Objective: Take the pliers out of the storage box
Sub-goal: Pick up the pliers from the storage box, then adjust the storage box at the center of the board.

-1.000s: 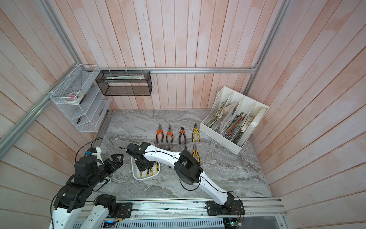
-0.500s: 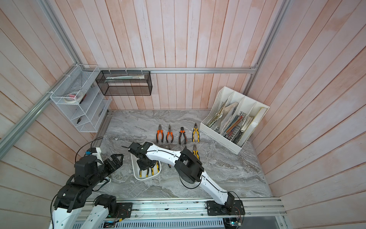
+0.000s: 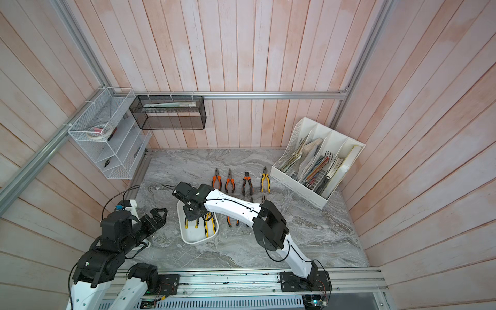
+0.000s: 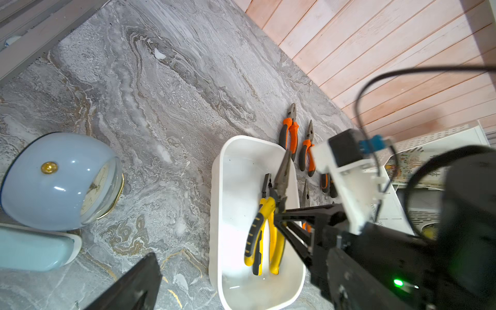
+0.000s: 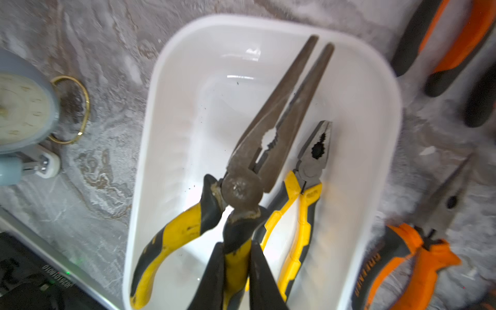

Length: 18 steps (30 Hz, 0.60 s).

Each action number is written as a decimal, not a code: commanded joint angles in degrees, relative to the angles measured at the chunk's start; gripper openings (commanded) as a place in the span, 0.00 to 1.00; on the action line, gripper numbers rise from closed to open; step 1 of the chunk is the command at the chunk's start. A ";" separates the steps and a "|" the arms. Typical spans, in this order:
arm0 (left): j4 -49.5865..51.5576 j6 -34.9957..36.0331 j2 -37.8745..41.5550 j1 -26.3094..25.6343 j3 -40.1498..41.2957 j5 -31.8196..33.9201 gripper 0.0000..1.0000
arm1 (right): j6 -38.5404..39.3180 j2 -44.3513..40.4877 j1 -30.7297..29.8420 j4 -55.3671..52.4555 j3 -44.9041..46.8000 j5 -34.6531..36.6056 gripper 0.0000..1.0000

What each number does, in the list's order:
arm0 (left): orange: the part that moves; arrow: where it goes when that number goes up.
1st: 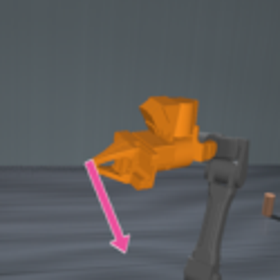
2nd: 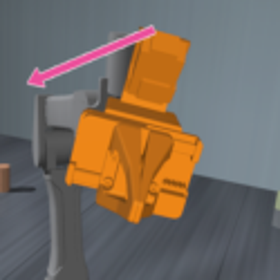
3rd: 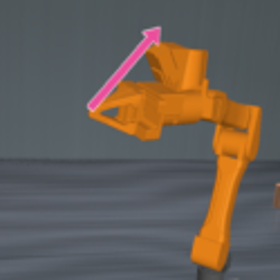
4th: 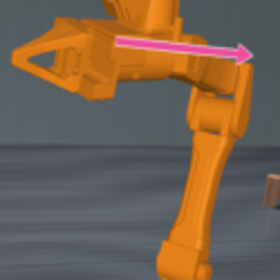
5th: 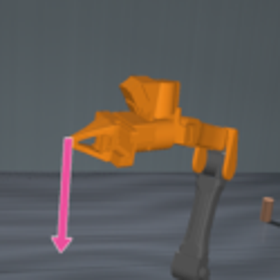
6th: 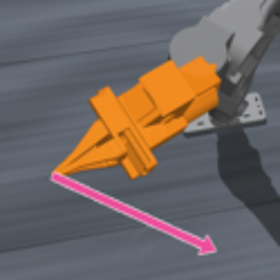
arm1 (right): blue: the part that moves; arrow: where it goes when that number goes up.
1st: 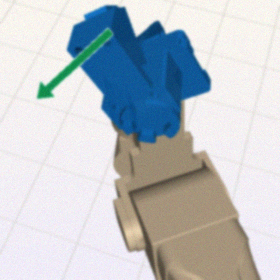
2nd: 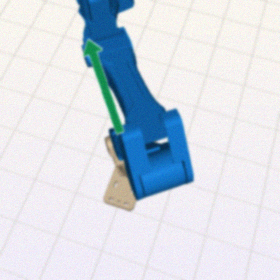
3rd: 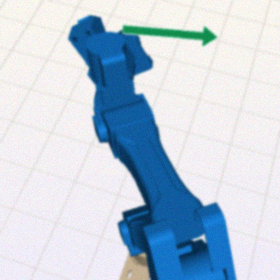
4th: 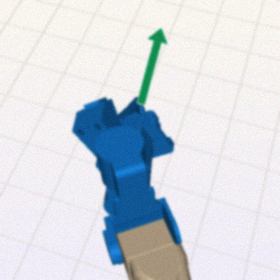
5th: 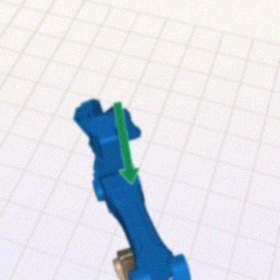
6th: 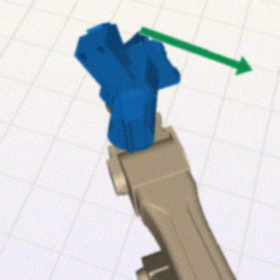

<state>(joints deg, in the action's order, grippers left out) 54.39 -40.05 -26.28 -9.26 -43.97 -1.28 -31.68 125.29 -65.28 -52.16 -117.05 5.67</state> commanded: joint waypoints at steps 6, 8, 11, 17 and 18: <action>-1.22 0.94 0.36 0.34 0.71 -0.36 1.00 | 3.88 -12.56 6.42 6.01 16.61 5.64 0.00; -1.26 0.94 0.35 0.39 0.75 -0.44 1.00 | 5.61 -15.59 8.69 7.84 21.90 6.24 0.00; -1.39 1.04 0.23 0.37 0.79 -0.57 1.00 | 8.35 -18.49 11.58 8.50 27.24 9.48 0.00; -1.31 0.94 0.09 0.40 0.81 -0.40 1.00 | 11.46 -20.04 13.15 9.61 33.67 11.88 0.00; -1.31 0.94 0.03 0.38 0.81 -0.37 1.00 | 11.34 -19.69 13.07 9.79 33.82 10.74 0.00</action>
<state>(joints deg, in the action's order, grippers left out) 54.39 -40.05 -26.30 -9.15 -43.97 -1.30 -22.39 107.35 -51.44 -45.10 -83.57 15.57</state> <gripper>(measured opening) 0.998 0.165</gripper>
